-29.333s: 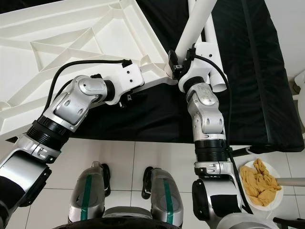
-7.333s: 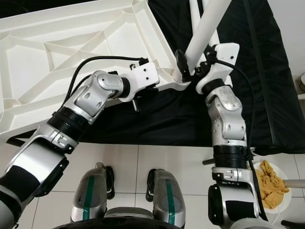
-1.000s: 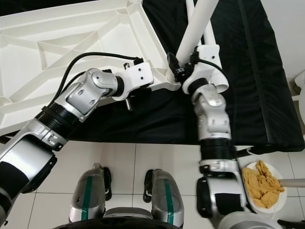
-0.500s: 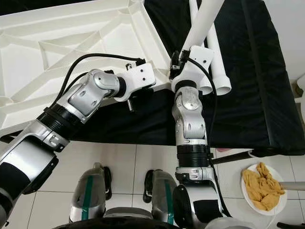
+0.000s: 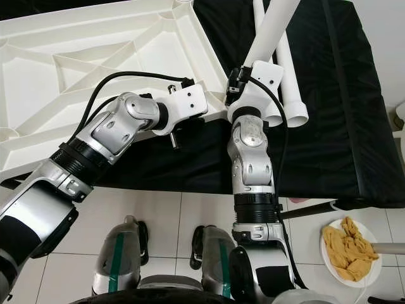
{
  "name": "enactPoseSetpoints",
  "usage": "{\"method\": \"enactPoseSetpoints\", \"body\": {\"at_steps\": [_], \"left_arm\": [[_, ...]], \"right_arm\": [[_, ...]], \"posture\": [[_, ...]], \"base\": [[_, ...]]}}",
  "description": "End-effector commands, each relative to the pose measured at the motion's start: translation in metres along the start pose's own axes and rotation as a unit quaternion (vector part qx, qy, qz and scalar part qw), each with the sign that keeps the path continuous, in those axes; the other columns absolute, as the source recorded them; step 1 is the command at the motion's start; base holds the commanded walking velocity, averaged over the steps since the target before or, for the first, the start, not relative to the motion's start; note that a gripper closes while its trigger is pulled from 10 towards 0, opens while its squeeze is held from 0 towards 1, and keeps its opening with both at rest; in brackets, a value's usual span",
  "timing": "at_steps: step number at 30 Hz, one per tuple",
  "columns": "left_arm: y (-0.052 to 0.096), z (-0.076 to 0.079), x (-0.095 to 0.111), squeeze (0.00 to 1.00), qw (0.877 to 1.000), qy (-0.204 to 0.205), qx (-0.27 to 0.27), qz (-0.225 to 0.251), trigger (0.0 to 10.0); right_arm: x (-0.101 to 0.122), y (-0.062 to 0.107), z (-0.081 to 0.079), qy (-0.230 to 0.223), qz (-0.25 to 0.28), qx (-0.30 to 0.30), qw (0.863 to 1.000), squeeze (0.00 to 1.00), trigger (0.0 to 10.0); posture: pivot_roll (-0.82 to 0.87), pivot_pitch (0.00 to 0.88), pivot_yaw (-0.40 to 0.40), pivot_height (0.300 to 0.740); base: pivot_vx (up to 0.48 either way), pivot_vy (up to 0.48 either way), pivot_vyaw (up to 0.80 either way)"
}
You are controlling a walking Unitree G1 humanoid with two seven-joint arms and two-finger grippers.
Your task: Building children table
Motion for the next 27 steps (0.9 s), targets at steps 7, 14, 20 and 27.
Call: {"method": "enactPoseSetpoints", "body": {"at_steps": [7,14,20,27], "left_arm": [[-0.008,0.032,-0.033,0.0,0.994,0.021,-0.087,-0.058,10.0],[-0.007,0.031,-0.033,0.0,0.994,0.019,-0.087,-0.058,10.0],[-0.006,0.03,-0.033,0.0,0.994,0.019,-0.087,-0.059,10.0],[-0.005,0.027,-0.032,0.0,0.994,0.017,-0.086,-0.059,10.0]], "right_arm": [[0.007,-0.004,0.029,-0.013,0.023,-0.024,0.999,1.0,10.0],[0.003,-0.008,0.016,-0.038,0.01,0.07,0.997,0.0,10.0],[0.012,-0.007,0.013,-0.022,0.034,0.19,0.981,0.0,10.0],[0.016,-0.005,0.017,-0.012,0.035,0.31,0.95,0.0,10.0]], "posture": [[0.05,0.023,-0.066,0.74],[0.05,0.024,-0.064,0.74],[0.05,0.028,-0.059,0.74],[0.05,0.034,-0.05,0.74]], "base": [[0.0,0.0,0.0],[0.0,0.0,0.0],[0.0,0.0,0.0],[0.0,0.0,0.0]]}}
Point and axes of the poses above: a point about 5 cm out from each wrist's last joint towards the gripper, its own y axis pointing back from the gripper into the wrist, its own x axis along the axis of the wrist's last joint, z = x × y, the point moved 5 cm from there along -y, pointing out of the wrist towards the gripper
